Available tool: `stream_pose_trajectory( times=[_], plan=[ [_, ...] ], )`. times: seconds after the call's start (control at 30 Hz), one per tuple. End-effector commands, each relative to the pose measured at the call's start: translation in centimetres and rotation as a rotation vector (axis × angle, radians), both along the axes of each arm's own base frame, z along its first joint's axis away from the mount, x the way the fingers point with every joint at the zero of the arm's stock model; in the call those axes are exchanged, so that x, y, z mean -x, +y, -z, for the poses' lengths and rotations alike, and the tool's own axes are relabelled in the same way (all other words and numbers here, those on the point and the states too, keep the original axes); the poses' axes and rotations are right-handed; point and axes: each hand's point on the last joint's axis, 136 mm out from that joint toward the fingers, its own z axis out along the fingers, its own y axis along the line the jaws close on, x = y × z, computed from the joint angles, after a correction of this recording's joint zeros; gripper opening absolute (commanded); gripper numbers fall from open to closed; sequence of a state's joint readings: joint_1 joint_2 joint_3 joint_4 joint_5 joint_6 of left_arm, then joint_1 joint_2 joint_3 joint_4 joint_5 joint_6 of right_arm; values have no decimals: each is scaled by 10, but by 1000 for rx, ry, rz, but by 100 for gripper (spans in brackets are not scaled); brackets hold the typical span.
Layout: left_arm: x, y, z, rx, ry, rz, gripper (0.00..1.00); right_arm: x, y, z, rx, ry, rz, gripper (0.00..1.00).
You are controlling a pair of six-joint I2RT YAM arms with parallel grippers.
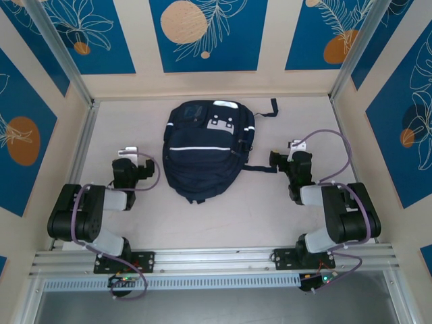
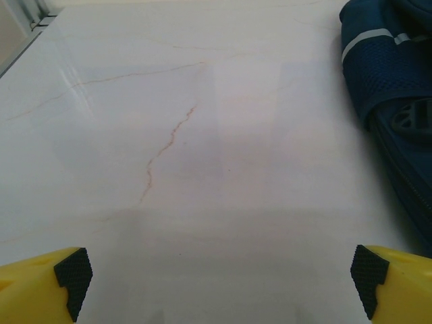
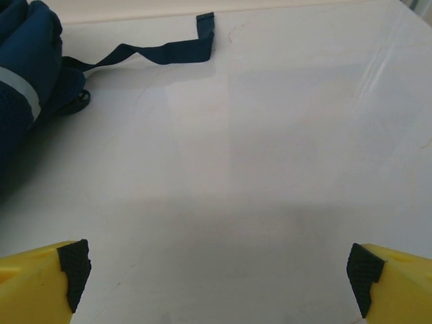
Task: Pack the student bag
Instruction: Reset both arms
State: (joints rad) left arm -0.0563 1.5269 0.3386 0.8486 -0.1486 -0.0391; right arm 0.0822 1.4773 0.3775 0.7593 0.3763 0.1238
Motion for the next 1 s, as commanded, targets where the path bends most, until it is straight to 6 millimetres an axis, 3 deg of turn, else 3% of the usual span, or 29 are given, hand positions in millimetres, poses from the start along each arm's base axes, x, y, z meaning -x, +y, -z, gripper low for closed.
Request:
stream_pose_trajectory(
  times=[0.0,0.33,0.43,0.97],
  plan=[
    [-12,-3,-18,-11,-64,34,100,-9,5,-16,-15,-83,-47,99],
    [-13,-6,-18,-26,-59,39,100,-12,-3,-9,-49,-64,-25,99],
    [-18,-27,-15,-27,-19,168,100,-13,-3,-10,-48,-64,-27,99],
    [-17,-22,-15,-27,-32,137,100,-12,-3,-10,-50,-67,-27,99]
  ],
)
